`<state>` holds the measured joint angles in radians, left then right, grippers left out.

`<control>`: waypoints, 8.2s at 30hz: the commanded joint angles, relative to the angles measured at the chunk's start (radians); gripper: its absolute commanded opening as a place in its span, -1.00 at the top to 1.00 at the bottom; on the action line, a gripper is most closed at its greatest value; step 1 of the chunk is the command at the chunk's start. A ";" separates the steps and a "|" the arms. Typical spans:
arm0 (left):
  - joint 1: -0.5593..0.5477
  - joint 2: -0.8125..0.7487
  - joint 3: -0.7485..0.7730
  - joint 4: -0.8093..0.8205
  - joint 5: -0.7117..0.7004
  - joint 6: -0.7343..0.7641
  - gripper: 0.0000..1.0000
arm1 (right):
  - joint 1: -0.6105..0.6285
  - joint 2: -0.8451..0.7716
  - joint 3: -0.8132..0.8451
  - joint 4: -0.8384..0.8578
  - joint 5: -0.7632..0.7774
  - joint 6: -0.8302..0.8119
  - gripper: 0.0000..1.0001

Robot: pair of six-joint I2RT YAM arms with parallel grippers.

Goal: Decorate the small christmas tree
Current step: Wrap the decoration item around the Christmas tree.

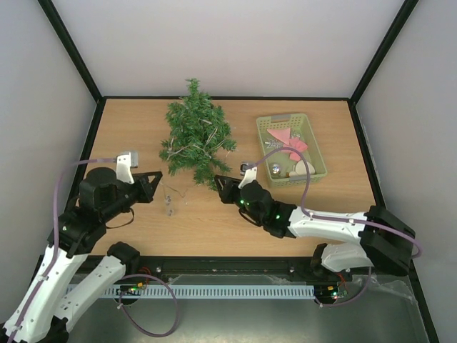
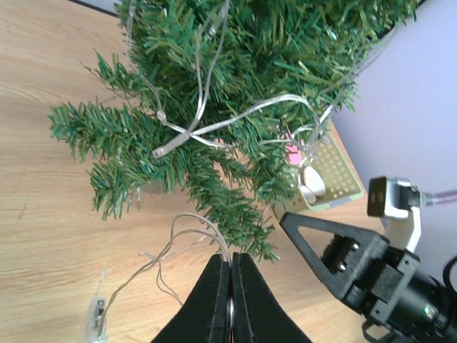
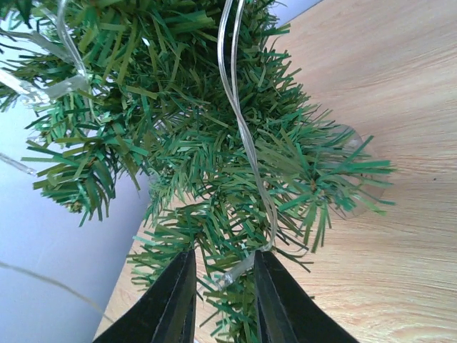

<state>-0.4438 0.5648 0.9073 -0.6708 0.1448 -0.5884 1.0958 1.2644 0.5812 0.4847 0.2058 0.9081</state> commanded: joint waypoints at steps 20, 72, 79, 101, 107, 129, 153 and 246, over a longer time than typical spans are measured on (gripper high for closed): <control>0.004 -0.040 0.021 -0.019 0.344 0.101 0.95 | 0.009 0.089 0.093 -0.104 0.144 0.182 0.75; -0.543 0.100 0.106 0.231 -0.056 -0.014 0.95 | 0.008 -0.505 -0.108 -0.346 0.307 -0.117 0.35; -0.542 0.038 0.246 -0.004 -0.413 0.053 0.95 | 0.008 -0.460 -0.105 -0.312 0.273 -0.120 0.35; -0.538 0.116 0.262 -0.027 -0.871 0.172 0.95 | 0.103 -0.037 -0.005 0.003 0.051 0.230 0.21; -0.433 0.125 0.253 0.032 -0.814 0.216 0.95 | 0.107 0.021 0.032 -0.045 0.067 0.277 0.20; 0.410 0.274 0.225 0.294 0.024 0.253 0.95 | 0.107 0.068 0.065 -0.134 0.105 0.261 0.11; 0.442 0.359 0.172 0.433 -0.052 0.318 0.95 | 0.104 -0.066 0.021 -0.185 0.248 0.001 0.97; 0.365 0.815 0.005 1.166 0.369 0.440 0.95 | -0.159 -0.376 -0.052 -0.285 0.065 -0.805 0.97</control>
<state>-0.0471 1.2984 0.8440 0.3374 0.4572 -0.1654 0.9417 0.9077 0.5316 0.1665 0.2951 0.1299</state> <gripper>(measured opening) 0.029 0.017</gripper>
